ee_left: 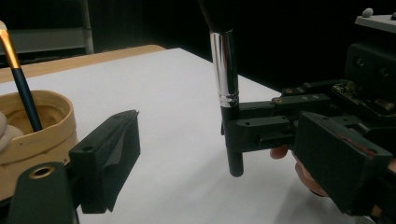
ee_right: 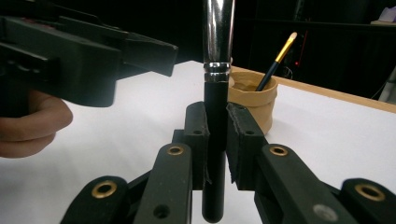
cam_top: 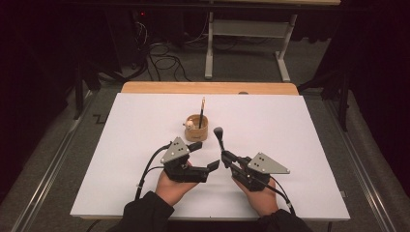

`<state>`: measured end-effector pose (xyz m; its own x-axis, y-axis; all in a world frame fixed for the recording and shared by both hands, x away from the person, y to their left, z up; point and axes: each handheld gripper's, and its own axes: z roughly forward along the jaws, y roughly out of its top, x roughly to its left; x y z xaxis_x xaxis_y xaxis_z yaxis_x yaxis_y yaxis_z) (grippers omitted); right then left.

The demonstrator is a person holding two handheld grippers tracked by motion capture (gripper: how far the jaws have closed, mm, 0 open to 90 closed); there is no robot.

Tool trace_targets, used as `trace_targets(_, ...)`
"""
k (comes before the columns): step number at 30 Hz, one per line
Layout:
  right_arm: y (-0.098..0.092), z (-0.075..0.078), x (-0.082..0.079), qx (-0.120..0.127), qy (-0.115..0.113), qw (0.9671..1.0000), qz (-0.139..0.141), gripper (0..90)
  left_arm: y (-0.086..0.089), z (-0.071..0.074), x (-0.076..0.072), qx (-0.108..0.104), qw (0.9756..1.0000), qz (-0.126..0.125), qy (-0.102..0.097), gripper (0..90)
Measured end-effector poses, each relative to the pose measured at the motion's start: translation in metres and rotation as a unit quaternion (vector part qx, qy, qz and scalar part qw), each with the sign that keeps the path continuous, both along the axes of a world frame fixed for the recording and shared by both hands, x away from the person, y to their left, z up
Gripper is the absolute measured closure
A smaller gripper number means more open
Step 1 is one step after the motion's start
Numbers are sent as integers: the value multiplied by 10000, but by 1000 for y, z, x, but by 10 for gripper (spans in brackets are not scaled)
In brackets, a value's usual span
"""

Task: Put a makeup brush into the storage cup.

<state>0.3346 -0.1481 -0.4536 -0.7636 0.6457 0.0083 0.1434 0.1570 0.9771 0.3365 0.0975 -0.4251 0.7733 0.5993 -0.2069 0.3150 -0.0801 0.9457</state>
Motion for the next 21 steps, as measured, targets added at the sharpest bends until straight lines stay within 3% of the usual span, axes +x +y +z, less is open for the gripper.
trace_targets(13,9,-2,-13,-66,-109,9998,147,812,0,2,-3,-205,9996,-173,122,201)
trace_targets(21,13,-4,-15,-89,-106,9997,198,811,-1,-1,-1,-322,9990,-233,206,315)
